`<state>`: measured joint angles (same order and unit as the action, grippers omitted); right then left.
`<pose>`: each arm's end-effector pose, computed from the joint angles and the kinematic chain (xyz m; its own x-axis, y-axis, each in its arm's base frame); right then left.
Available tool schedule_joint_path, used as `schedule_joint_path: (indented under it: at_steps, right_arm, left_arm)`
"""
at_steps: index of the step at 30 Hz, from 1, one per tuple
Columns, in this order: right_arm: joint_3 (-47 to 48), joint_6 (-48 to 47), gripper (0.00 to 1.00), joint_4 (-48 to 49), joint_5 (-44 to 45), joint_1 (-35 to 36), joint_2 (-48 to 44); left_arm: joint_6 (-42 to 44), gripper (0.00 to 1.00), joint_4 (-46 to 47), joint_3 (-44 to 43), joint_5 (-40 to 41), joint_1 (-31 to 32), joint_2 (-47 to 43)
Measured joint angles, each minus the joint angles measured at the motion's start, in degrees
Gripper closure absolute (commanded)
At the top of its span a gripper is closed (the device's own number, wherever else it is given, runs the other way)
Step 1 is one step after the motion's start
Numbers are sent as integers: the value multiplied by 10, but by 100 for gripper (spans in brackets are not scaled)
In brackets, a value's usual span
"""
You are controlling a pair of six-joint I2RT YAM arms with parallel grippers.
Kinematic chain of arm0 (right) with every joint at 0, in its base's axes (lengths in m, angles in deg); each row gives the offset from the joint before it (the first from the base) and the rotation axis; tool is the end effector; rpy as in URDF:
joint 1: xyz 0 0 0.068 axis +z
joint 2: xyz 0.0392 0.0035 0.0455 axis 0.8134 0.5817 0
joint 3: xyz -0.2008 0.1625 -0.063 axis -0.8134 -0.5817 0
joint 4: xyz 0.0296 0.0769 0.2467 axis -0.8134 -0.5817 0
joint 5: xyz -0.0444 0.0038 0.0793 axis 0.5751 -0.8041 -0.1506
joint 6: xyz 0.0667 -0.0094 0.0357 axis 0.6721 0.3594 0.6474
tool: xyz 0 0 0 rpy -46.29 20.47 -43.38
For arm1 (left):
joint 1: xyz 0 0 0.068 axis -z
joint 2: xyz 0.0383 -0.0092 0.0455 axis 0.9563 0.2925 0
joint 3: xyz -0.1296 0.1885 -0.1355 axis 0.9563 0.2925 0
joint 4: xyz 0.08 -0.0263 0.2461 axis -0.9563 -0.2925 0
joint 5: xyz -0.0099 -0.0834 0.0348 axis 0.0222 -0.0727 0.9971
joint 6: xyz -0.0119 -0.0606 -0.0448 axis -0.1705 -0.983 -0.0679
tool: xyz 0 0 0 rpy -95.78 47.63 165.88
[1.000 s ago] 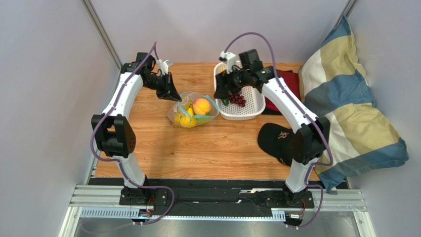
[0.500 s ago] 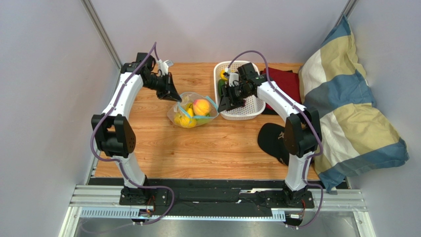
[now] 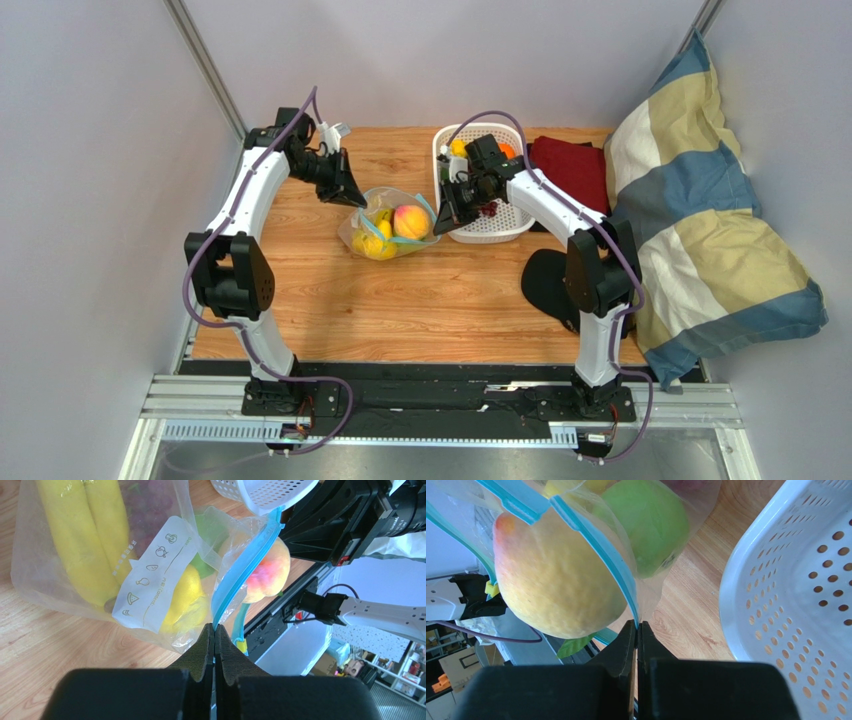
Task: Place the food in the zip-top bag and seal the zipper
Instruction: Adjust the zipper food storage bag at the center of the board.
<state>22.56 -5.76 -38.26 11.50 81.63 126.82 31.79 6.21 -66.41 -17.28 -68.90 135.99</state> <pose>0.3639 0.2313 0.2240 -0.8770 -0.2937 -0.3802 -0.4766 0.6320 0.6111 0.3718 -0.0716 0.2914 -0.9593 -0.0374 -0.2800 0.1748 0.7000 -0.6924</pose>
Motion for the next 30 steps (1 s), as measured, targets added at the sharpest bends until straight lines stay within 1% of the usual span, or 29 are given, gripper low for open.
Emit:
schedule_joint_path:
  at_steps: [4, 7, 10, 14, 16, 18, 21, 23, 27, 29, 30]
  right_arm:
    - [0, 11, 100, 3, -17, -3, -2]
    - [1, 36, 100, 15, -35, -3, -17]
    - [24, 66, 100, 25, -51, 1, -39]
    - [70, 112, 100, 53, -66, 15, -76]
    - [90, 136, 100, 67, -75, 22, -99]
    - [96, 151, 100, 79, -80, 31, -111]
    - [96, 177, 100, 95, -84, 42, -117]
    - [92, 194, 100, 104, -84, 48, -111]
    - [78, 236, 100, 132, -84, 56, -85]
    - [71, 259, 100, 143, -84, 58, -66]
    - [70, 267, 100, 145, -84, 58, -57]
  left_arm:
    - [10, 100, -7, 0, 17, 0, -9]
    - [30, 100, -25, -14, 49, 5, -18]
    - [68, 100, -61, -70, 91, 17, -21]
    - [129, 100, -100, -156, 158, 54, -36]
    - [164, 100, -111, -180, 187, 74, -61]
    - [188, 100, -117, -183, 203, 90, -88]
    - [209, 100, -131, -182, 201, 92, -108]
    - [215, 100, -134, -177, 182, 90, -105]
    - [220, 96, -140, -169, 148, 87, -71]
    - [223, 91, -142, -167, 130, 87, -44]
    - [226, 91, -142, -167, 120, 87, -30]
